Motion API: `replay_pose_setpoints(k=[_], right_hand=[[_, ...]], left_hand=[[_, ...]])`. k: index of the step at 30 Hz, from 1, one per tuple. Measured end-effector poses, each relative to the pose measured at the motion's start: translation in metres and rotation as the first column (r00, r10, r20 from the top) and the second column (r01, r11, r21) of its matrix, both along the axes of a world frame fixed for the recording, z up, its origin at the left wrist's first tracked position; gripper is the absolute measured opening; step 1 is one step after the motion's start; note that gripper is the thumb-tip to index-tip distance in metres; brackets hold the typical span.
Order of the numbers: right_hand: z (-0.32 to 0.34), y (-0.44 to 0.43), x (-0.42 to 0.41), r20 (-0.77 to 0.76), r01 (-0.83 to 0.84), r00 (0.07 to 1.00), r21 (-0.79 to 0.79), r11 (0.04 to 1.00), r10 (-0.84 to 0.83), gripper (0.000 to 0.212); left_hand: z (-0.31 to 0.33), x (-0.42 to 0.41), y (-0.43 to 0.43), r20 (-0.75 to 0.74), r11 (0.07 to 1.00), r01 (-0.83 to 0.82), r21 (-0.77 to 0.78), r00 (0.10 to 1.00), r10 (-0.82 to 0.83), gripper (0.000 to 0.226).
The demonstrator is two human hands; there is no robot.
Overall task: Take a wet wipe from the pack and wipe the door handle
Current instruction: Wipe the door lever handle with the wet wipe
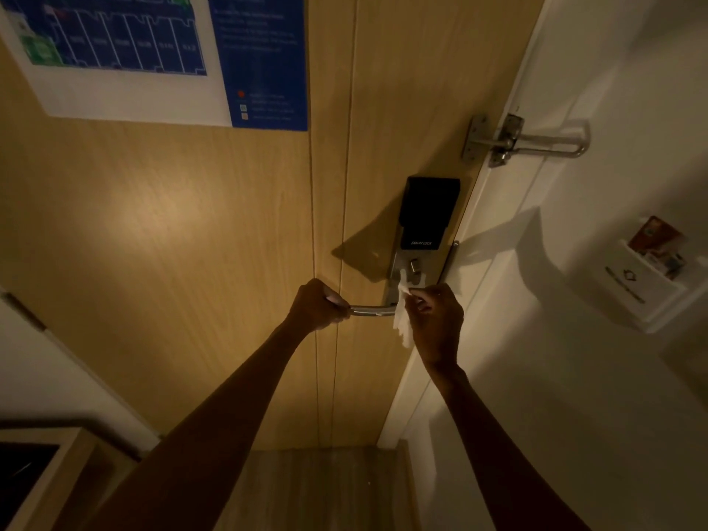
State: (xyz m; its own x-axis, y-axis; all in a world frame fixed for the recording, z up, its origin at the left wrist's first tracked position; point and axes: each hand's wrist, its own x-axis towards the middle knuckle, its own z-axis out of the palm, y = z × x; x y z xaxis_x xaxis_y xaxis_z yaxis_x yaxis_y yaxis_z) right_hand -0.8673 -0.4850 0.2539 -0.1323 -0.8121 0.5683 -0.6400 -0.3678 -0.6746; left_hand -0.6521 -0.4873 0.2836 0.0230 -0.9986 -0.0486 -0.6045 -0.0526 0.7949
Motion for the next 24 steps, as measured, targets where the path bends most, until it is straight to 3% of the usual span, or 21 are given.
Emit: replay_pose_setpoints(k=[5, 10, 14, 20, 24], right_hand=[[-0.003, 0.003, 0.006, -0.113, 0.071, 0.991, -0.048, 0.996, -0.076, 0.022], [-0.020, -0.001, 0.004, -0.113, -0.043, 0.992, 0.075, 0.996, 0.052, 0.022], [-0.026, 0.001, -0.010, -0.190, -0.187, 0.963, 0.047, 0.981, 0.192, 0.022], [-0.018, -0.013, -0.015, -0.077, -0.049, 0.995, 0.077, 0.996, 0.055, 0.027], [-0.023, -0.016, -0.024, -0.039, -0.180, 0.982, 0.089, 0.980, 0.184, 0.024]], left_hand=[[0.001, -0.001, 0.002, 0.050, 0.999, -0.017, -0.037, 0.999, 0.019, 0.012], [0.003, -0.002, 0.005, 0.052, 0.999, -0.022, -0.046, 0.998, 0.024, 0.013], [0.004, -0.003, 0.006, 0.062, 0.998, -0.019, -0.053, 0.998, 0.023, 0.015], [0.006, -0.003, 0.008, 0.067, 0.999, -0.021, -0.045, 0.997, 0.024, 0.019], [0.006, -0.003, 0.006, 0.070, 0.999, -0.012, -0.044, 0.997, 0.015, 0.018]])
